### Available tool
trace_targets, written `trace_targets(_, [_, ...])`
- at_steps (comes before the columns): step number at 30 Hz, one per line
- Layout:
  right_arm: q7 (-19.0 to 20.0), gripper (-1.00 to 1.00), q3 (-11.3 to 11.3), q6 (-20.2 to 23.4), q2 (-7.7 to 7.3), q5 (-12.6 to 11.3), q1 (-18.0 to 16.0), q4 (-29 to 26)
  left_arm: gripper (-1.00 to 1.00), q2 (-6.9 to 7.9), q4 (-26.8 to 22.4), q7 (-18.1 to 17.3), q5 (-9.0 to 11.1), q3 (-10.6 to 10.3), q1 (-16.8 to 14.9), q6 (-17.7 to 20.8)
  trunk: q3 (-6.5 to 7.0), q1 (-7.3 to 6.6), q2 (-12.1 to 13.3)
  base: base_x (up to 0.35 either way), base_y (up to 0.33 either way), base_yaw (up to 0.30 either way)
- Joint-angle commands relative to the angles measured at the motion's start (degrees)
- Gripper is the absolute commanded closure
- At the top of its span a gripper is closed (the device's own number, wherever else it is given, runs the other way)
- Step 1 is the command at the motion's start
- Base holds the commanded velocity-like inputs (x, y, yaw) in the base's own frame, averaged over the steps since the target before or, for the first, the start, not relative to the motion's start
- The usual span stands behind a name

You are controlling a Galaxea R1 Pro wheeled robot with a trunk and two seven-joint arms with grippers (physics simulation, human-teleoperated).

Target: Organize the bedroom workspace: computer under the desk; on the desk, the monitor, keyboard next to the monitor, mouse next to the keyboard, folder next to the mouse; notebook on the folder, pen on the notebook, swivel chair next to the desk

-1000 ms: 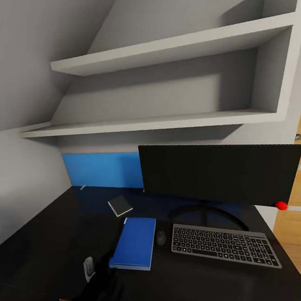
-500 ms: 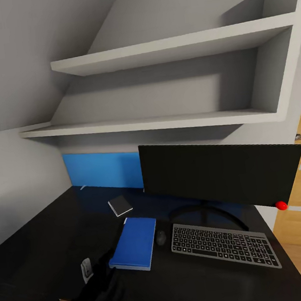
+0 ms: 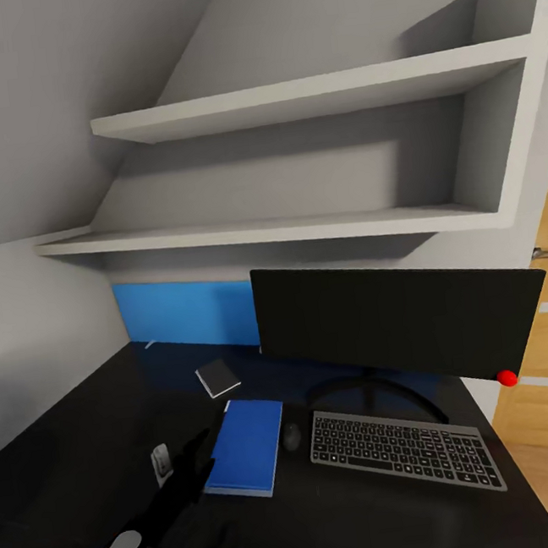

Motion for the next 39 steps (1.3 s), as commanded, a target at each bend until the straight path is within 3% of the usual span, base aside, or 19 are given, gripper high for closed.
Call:
trace_targets(1, [0.0, -1.00, 0.4, 0.1, -0.06, -0.6, 0.0, 0.0, -1.00, 2.95, -15.9, 11.9, 0.7, -0.1, 2.5, 0.3, 0.12, -0.22, 0.4, 0.000, 0.000, -0.014])
trace_targets(2, [0.0, -1.00, 0.4, 0.2, -0.06, -0.6, 0.0, 0.0, -1.00, 4.07, -21.0, 16.2, 0.7, -0.1, 3.0, 0.3, 0.29, -0.44, 0.8, 0.000, 0.000, -0.009])
trace_targets(4, [0.0, -1.00, 0.4, 0.2, -0.06, -0.6, 0.0, 0.1, -1.00, 4.83, -25.4, 20.6, 1.0, -0.1, 3.2, 0.3, 0.65, -0.88, 1.6, 0.000, 0.000, -0.007])
trace_targets(5, [0.0, -1.00, 0.5, 0.2, -0.06, -0.6, 0.0, 0.5, -1.00, 5.91, -33.4, 34.4, 1.9, -0.2, 1.1, 0.3, 0.83, -1.10, 2.0, 0.000, 0.000, -0.001])
trace_targets(7, [0.0, -1.00, 0.5, 0.1, -0.06, -0.6, 0.0, 0.6, -1.00, 5.99, -34.3, 36.9, 2.0, -0.2, 0.3, 0.4, 1.19, -1.54, 2.8, 0.000, 0.000, 0.000])
trace_targets(8, [0.0, -1.00, 0.5, 0.0, -0.06, -0.6, 0.0, 0.6, -1.00, 6.14, -35.1, 39.9, 2.0, -0.2, -0.8, 0.3, 1.37, -1.76, 3.2, 0.000, 0.000, 0.000])
trace_targets(18, [0.2, -1.00, 0.5, -0.3, -0.06, -0.7, 0.0, 0.6, -1.00, 6.22, -35.7, 46.0, 1.4, -0.3, -4.9, 0.3, 3.16, -3.95, 7.2, 0.000, 0.000, 0.000])
trace_targets(19, [0.2, -1.00, 0.5, -0.3, -0.06, -0.7, 0.0, 0.6, -1.00, 6.20, -35.7, 46.8, 1.4, -0.3, -5.3, 0.3, 3.34, -4.17, 7.6, 0.000, 0.000, 0.000])
trace_targets(20, [0.3, -1.00, 0.5, -0.3, -0.06, -0.6, 0.0, 0.6, -1.00, 6.16, -35.2, 50.2, 1.3, -0.3, -6.9, 0.2, 3.52, -4.39, 8.0, 0.000, 0.000, 0.000])
trace_targets(24, [0.2, -1.00, 0.5, -0.3, -0.06, -0.6, 0.0, 0.6, -1.00, 6.20, -33.9, 52.2, 0.9, -0.4, -8.9, 0.1, 4.24, -5.27, 9.6, 0.000, 0.000, 0.000])
trace_targets(32, [-0.1, -1.00, 0.5, -0.3, 0.01, -0.6, 0.0, 0.7, -1.00, 5.68, -28.5, 52.8, -3.8, -0.5, -13.1, 0.3, 5.62, -7.03, 12.8, 0.000, 0.000, 0.000])
trace_targets(39, [-0.1, -1.00, 0.6, 0.0, 0.03, -0.5, 0.0, 0.9, -1.00, 5.53, -26.3, 53.6, -5.5, -1.0, -15.5, 0.5, 6.42, -8.56, 15.6, 0.000, 0.000, 0.000])
